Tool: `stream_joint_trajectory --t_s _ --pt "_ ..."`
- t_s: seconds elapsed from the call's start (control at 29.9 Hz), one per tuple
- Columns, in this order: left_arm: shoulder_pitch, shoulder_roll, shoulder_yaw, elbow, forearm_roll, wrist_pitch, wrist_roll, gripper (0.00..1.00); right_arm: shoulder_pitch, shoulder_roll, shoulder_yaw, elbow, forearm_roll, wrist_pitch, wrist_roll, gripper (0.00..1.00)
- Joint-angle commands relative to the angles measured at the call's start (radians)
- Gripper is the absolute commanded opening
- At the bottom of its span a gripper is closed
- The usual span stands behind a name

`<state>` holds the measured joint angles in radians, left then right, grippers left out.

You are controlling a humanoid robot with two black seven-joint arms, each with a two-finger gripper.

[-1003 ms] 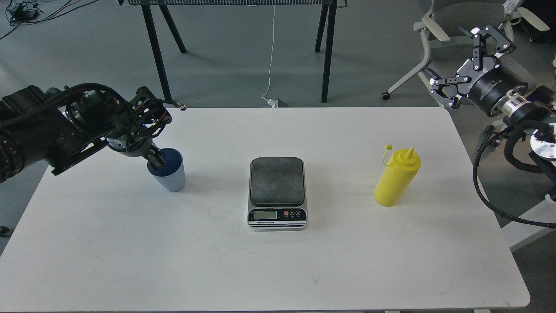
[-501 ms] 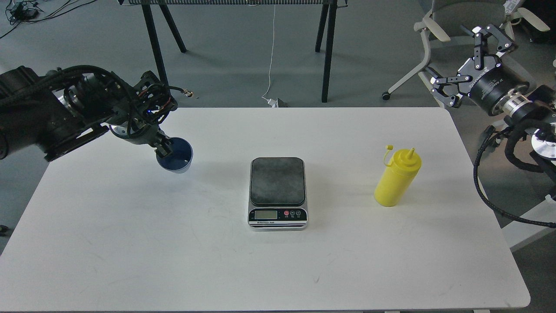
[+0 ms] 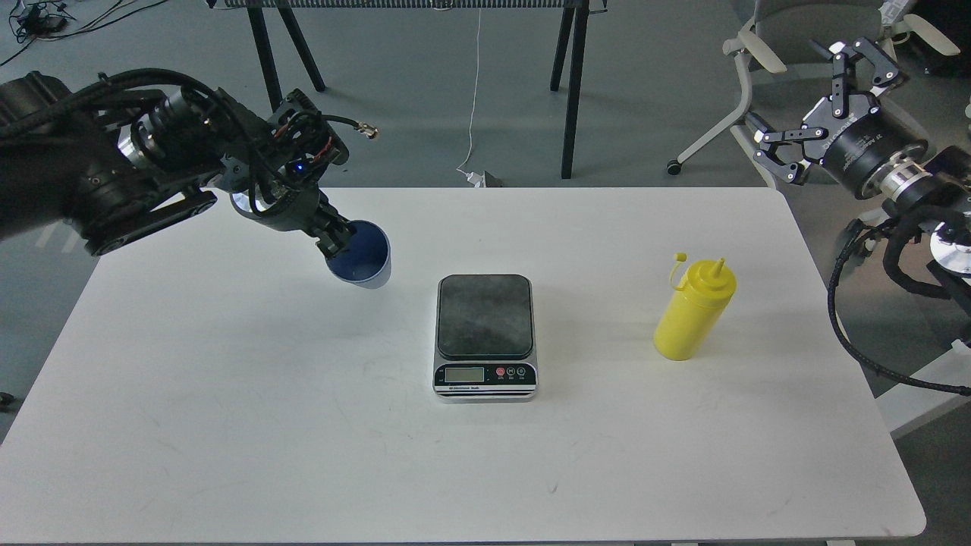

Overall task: Pour seasoning into cup on scale with both arms
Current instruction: 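Lift the blue cup and place it onto the scale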

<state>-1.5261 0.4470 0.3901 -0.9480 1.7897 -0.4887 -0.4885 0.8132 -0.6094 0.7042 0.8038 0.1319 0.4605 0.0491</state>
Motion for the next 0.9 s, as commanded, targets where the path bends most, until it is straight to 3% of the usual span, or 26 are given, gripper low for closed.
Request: stream_joint_trajectory --t_s 0.0,0.37,0.87 --pt "-0.025 -0.005 0.000 -0.008 -0.010 0.000 0.000 0.05 0.000 0.000 0.000 -0.001 0.000 0.000 0.000 1.00" --pt "-0.035 -0.181 -0.014 -0.006 -0.036 0.000 0.000 0.05 0.000 -0.003 -0.003 -0.011 -0.002 -0.003 -0.002 1.00" --pt "0.014 -0.244 -0.022 0.044 -0.035 0.000 0.000 0.05 -0.002 -0.007 -0.003 -0.009 -0.002 -0.005 -0.002 1.00"
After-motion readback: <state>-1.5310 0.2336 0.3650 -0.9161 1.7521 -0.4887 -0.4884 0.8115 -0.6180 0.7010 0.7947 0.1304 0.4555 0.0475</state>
